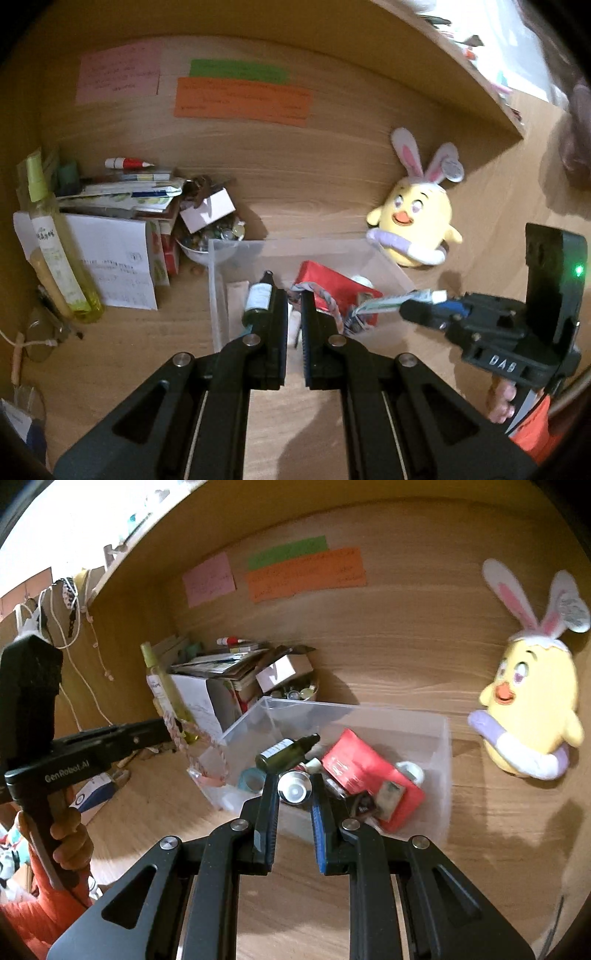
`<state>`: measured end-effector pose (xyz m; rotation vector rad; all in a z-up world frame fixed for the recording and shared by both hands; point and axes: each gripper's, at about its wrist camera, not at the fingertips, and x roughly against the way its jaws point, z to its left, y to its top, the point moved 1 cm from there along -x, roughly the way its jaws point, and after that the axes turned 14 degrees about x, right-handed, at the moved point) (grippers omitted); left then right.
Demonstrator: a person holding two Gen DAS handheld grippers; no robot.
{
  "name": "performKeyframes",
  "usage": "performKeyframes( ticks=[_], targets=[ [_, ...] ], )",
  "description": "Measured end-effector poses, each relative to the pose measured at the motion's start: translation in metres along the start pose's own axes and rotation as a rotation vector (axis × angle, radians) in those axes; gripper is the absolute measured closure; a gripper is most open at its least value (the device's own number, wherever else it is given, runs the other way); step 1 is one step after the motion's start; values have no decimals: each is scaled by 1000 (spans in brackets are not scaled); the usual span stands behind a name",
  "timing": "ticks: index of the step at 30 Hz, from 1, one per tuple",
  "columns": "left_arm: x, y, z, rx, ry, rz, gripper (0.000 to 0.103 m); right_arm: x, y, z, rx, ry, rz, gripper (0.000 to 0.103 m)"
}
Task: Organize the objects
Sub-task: 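Grasp the pink braided bracelet with the left gripper while the right carries the tube to the box, then lower the bracelet and white tube into the box and open both grippers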
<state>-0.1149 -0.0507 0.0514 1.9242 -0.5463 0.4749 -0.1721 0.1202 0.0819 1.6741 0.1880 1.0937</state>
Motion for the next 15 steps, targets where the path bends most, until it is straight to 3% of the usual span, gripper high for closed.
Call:
performKeyframes(
  ticks=[7, 12, 15],
  targets=[
    [-39, 8, 11, 38, 22, 60, 98, -48, 5, -11, -39, 50, 90, 88],
    [-65, 3, 18, 57, 37, 124, 97, -66, 1, -21, -59, -6, 147, 88],
    [-77, 0, 22, 64, 50, 154, 96, -68, 0, -28, -70, -47, 165, 76]
  ],
)
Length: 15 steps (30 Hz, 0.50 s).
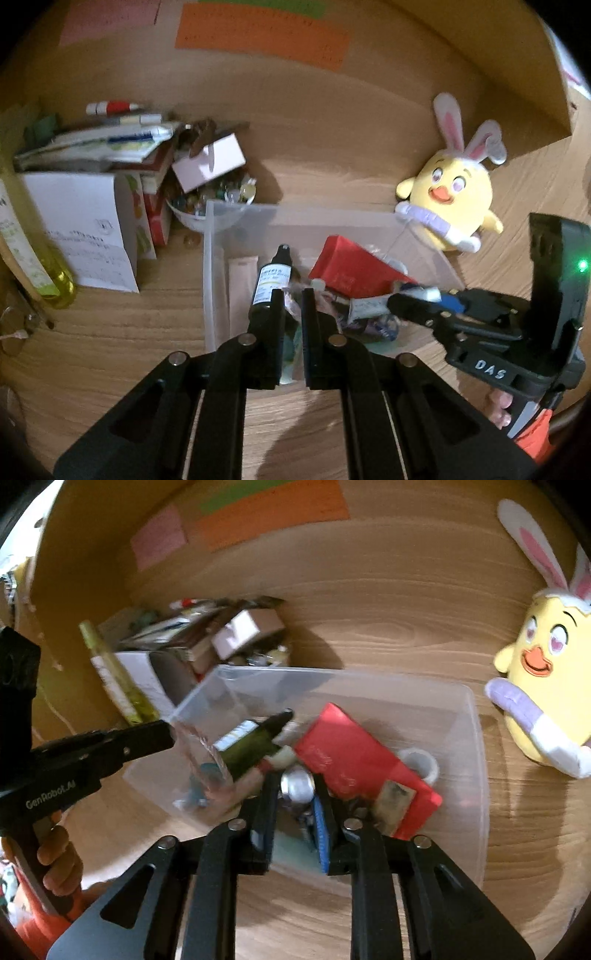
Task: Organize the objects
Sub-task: 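Lower the bracelet and white tube into the box and open both grippers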
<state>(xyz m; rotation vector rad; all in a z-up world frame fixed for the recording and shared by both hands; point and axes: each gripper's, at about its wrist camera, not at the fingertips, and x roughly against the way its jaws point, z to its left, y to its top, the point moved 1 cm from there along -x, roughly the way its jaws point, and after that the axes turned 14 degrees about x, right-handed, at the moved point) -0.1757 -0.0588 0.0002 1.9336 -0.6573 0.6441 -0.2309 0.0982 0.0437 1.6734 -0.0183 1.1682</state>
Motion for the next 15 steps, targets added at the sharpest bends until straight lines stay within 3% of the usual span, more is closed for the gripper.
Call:
performKeyframes(
  ticks=[2, 10, 15],
  targets=[
    [-3, -1, 0, -3, -1, 8, 94, 3, 0, -3, -1, -30, -15, 65],
    [11, -7, -10, -50, -4, -30, 80, 21, 4, 6, 47, -65, -52, 64],
    [26, -15, -15, -72, -11, -59, 78, 37, 2, 19, 90, -80, -81, 64]
  ],
)
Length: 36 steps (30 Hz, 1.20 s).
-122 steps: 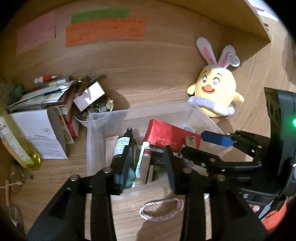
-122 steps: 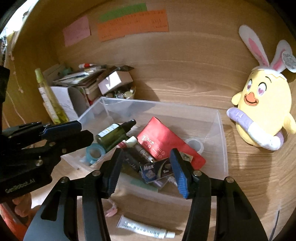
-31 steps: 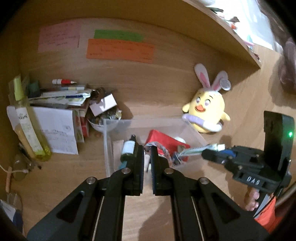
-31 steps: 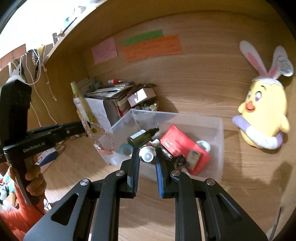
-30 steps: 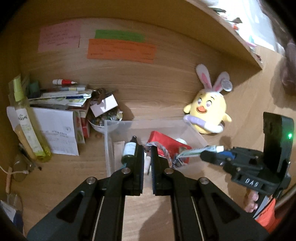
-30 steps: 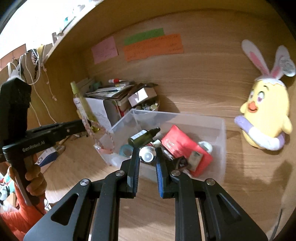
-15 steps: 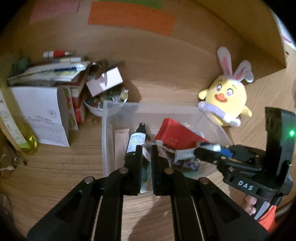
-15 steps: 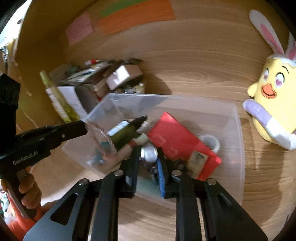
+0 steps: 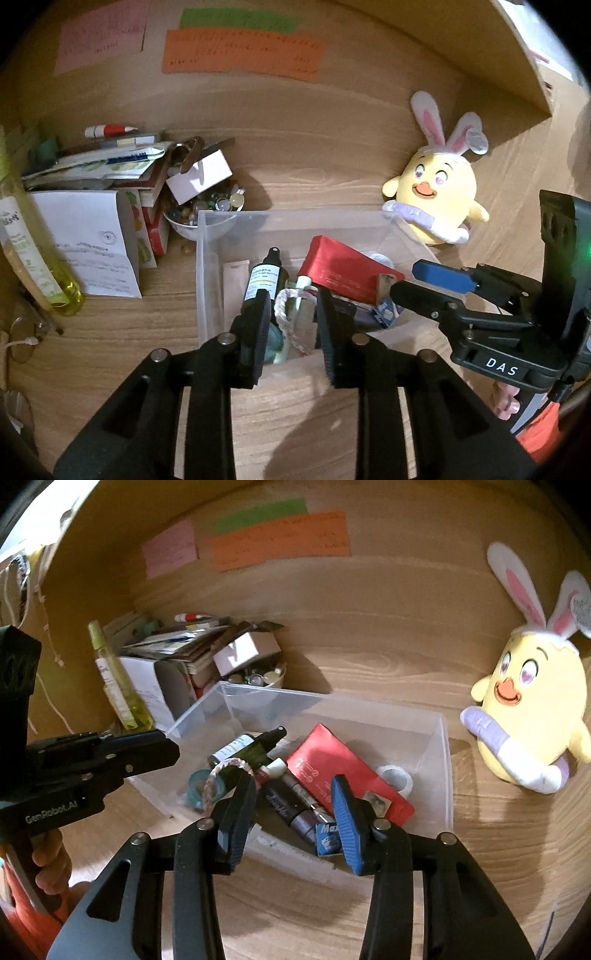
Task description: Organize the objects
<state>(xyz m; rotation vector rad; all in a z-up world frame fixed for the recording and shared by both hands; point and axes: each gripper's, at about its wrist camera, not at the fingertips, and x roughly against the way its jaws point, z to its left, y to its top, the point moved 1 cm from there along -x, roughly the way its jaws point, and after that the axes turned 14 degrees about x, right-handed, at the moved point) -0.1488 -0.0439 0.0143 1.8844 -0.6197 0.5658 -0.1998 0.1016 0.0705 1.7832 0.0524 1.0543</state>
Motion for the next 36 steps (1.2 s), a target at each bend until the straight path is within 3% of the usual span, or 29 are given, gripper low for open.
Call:
performKeyframes(
  ticks=[4, 8, 12, 14, 16, 36],
  targets=[
    [14, -9, -5, -21, 4, -37, 69, 16, -5, 8, 22, -20, -26, 64],
    [28, -21, -11, -42, 18, -98, 48, 32, -12, 16, 39, -49, -55, 49],
    [39, -32, -15, -57, 19, -126, 30, 45, -18, 20, 41, -74, -74, 44],
    [43, -37, -16, -49, 23, -135, 20, 49, -22, 19, 24, -84, -80, 30],
    [45, -42, -16, -35, 29, -142, 12, 53, -26, 18, 8, -94, -87, 25],
    [39, -69, -16, -11, 28, -118, 7, 58, -54, 17, -54, -84, -60, 22]
  ],
)
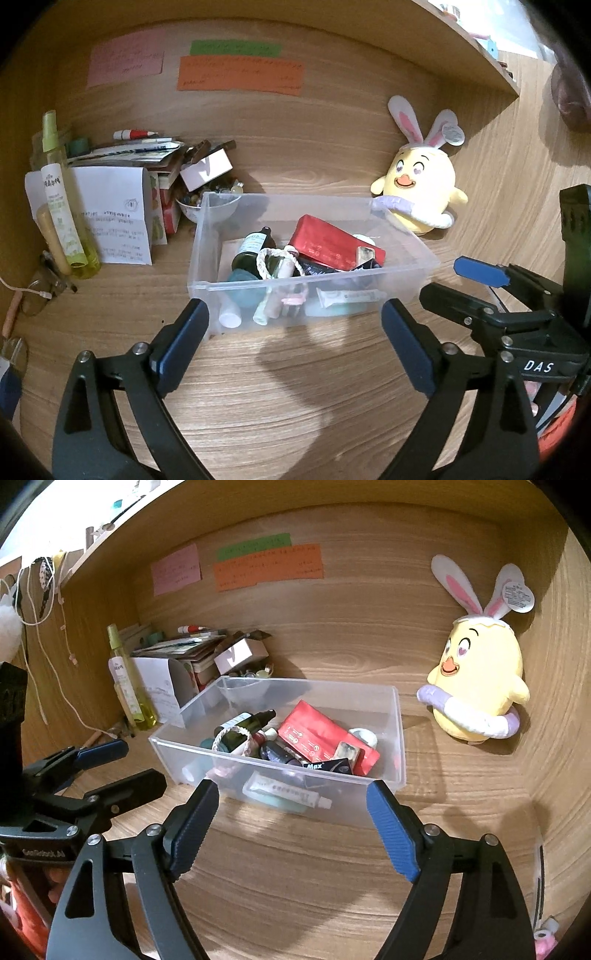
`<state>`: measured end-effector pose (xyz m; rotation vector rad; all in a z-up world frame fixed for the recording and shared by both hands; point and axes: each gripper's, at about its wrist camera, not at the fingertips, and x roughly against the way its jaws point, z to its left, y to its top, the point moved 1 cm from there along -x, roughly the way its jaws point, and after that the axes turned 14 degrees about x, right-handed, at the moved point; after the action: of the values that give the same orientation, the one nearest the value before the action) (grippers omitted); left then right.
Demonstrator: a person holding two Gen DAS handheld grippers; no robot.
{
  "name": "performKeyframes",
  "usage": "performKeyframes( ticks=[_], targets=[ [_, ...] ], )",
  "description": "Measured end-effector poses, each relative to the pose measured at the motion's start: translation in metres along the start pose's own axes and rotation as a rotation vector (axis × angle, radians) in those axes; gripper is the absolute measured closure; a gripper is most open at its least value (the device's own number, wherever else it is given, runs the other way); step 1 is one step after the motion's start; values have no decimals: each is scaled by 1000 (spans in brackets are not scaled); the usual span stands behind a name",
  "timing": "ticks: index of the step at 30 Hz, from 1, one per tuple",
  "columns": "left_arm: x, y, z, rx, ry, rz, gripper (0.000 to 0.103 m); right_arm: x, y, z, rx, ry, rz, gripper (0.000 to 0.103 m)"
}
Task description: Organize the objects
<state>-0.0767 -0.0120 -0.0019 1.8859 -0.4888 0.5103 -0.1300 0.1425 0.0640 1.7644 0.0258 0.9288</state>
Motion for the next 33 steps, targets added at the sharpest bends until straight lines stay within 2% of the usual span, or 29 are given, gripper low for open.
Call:
performKeyframes(
  ticks=[33],
  targets=[
    [-3, 0, 1, 13, 2, 7, 7, -5, 0, 2, 1, 1, 19, 21]
  ],
)
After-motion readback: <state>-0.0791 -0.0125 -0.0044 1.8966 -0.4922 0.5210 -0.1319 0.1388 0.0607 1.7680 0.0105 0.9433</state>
